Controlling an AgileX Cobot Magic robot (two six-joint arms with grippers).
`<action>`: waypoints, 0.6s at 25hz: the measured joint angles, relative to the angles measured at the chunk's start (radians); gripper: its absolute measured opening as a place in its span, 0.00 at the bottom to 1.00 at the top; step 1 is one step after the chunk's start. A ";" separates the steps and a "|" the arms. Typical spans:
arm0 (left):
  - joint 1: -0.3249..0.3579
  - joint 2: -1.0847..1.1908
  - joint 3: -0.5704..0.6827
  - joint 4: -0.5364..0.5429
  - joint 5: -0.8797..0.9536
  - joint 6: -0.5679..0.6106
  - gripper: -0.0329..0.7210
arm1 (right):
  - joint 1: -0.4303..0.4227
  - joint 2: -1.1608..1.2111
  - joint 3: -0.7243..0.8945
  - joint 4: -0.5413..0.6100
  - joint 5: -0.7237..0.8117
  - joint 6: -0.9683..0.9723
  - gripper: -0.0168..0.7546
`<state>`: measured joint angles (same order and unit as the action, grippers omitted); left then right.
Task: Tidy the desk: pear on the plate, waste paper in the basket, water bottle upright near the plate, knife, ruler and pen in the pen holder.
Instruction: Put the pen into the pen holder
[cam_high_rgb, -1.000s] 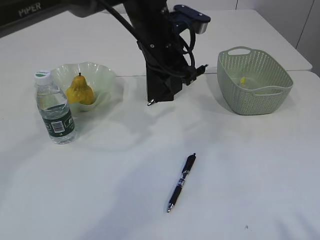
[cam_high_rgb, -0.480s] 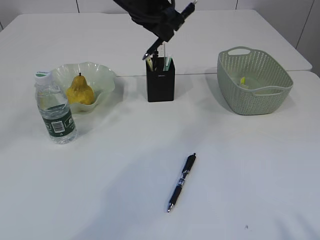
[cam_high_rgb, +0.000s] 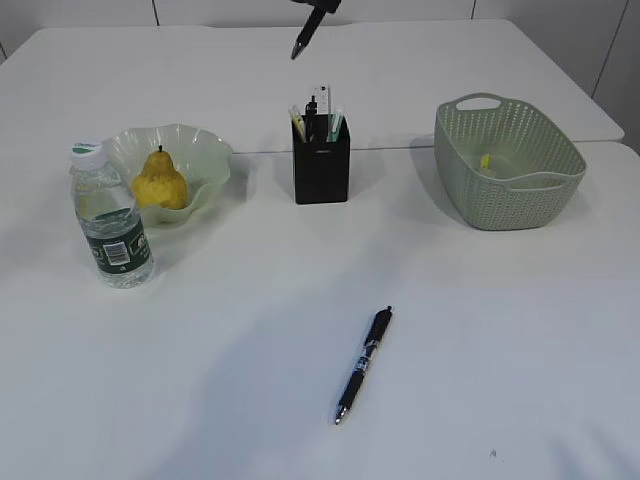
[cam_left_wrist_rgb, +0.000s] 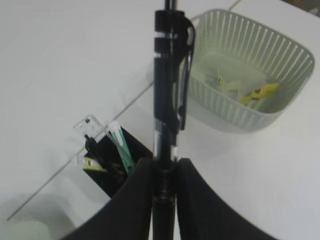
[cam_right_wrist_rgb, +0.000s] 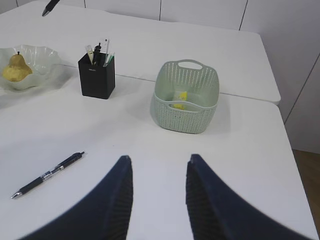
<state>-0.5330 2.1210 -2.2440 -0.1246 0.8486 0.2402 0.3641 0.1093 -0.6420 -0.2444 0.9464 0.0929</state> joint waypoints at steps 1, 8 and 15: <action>0.000 -0.003 0.000 0.000 -0.029 0.000 0.16 | 0.000 0.000 0.000 0.000 0.000 0.000 0.41; 0.000 -0.005 0.000 -0.002 -0.232 0.000 0.16 | 0.000 0.000 0.000 0.000 0.000 0.000 0.41; 0.000 -0.005 0.000 -0.068 -0.481 0.000 0.16 | 0.000 0.000 0.000 0.000 -0.002 0.000 0.41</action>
<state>-0.5330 2.1161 -2.2440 -0.1929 0.3677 0.2402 0.3641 0.1093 -0.6420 -0.2444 0.9449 0.0929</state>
